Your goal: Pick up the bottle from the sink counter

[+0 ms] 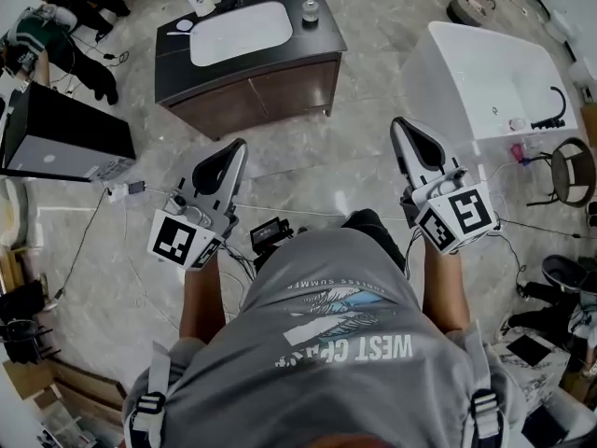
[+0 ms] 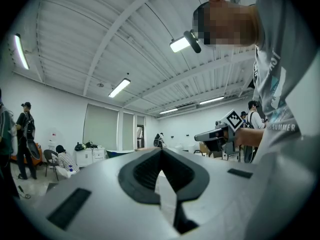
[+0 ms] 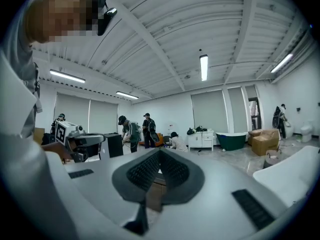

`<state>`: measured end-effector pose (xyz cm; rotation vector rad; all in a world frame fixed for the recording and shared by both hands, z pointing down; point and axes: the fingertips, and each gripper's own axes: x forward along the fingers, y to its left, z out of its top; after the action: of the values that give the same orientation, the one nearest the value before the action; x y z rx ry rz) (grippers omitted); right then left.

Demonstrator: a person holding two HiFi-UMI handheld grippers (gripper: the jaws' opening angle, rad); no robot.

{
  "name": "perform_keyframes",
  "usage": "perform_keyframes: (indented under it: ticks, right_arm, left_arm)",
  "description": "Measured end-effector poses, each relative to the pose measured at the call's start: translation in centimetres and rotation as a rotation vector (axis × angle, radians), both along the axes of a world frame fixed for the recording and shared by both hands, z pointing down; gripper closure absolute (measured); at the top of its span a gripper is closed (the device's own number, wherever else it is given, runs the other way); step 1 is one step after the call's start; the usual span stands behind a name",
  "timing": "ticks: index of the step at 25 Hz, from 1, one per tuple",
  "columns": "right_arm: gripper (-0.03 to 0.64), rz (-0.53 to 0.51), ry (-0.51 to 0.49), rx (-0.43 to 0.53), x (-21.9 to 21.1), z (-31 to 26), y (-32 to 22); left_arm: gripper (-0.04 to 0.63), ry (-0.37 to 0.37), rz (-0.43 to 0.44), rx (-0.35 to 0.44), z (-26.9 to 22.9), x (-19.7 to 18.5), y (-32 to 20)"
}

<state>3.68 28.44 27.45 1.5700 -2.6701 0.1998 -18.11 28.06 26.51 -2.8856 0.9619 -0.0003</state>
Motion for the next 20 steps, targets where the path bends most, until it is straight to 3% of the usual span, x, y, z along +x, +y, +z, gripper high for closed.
perform_keyframes:
  ticks: [12, 20]
  right_arm:
    - [0.615, -0.035, -0.005, -0.015, 1.5, 0.5, -7.2]
    - [0.614, -0.134, -0.022, -0.018, 4.6, 0.8, -13.7]
  left_arm:
    - [0.592, 0.001, -0.057, -0.034, 1.1, 0.8, -4.9]
    - [0.592, -0.011, -0.133, -0.039, 0.9, 5.3, -9.6]
